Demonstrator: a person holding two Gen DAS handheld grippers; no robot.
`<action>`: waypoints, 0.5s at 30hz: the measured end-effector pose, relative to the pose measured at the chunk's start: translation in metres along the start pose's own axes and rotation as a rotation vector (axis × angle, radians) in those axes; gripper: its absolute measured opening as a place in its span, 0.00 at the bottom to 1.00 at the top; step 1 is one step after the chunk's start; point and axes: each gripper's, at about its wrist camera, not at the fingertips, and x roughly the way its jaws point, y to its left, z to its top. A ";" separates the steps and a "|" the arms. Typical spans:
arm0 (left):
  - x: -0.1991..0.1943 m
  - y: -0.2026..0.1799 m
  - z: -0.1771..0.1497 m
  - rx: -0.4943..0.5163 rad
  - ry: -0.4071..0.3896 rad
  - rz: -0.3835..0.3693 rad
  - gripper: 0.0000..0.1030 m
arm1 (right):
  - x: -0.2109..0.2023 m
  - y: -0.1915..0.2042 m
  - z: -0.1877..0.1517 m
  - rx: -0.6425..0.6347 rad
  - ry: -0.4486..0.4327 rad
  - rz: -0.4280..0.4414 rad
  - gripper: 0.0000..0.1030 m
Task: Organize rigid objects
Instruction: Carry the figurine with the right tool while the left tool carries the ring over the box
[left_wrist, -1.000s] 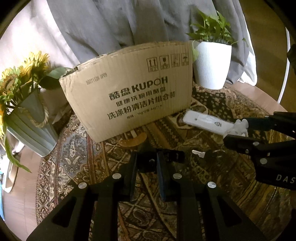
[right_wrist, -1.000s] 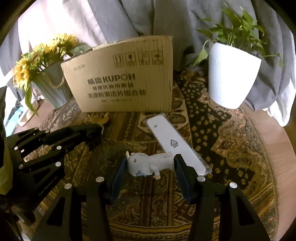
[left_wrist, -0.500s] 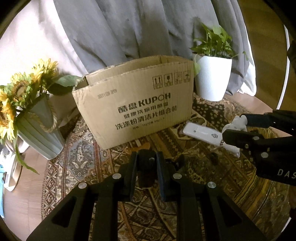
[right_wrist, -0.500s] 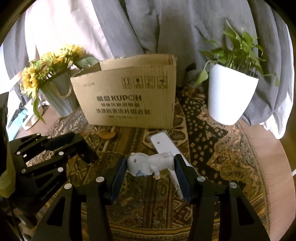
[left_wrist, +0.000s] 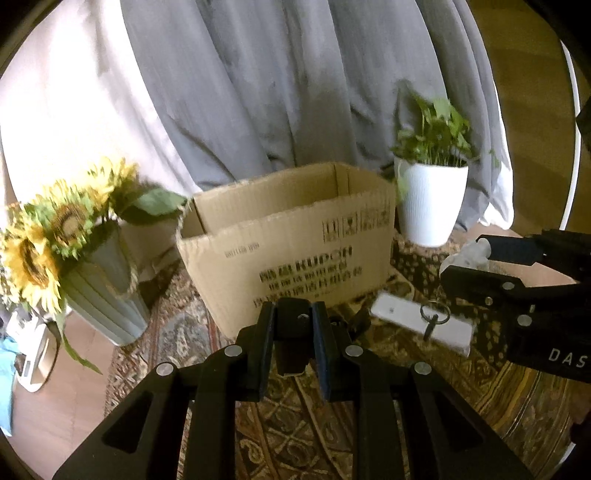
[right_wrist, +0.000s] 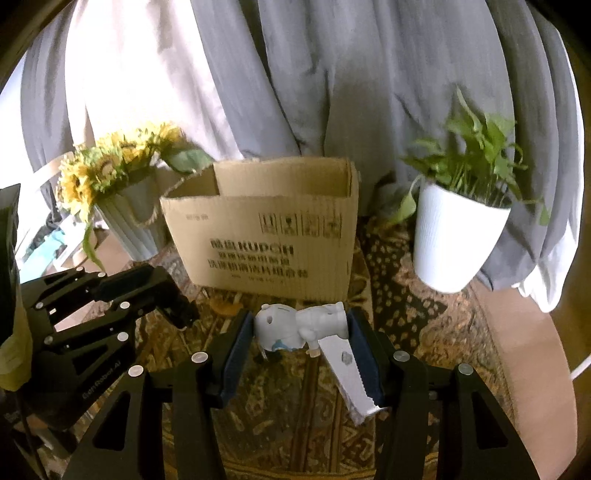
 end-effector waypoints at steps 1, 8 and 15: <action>-0.002 0.001 0.003 0.000 -0.011 0.004 0.20 | -0.002 0.001 0.003 -0.003 -0.011 0.000 0.52; -0.016 0.008 0.026 -0.004 -0.084 0.026 0.20 | -0.014 0.003 0.025 -0.015 -0.079 0.004 0.52; -0.026 0.019 0.050 -0.002 -0.142 0.044 0.20 | -0.023 0.004 0.050 -0.020 -0.159 0.014 0.52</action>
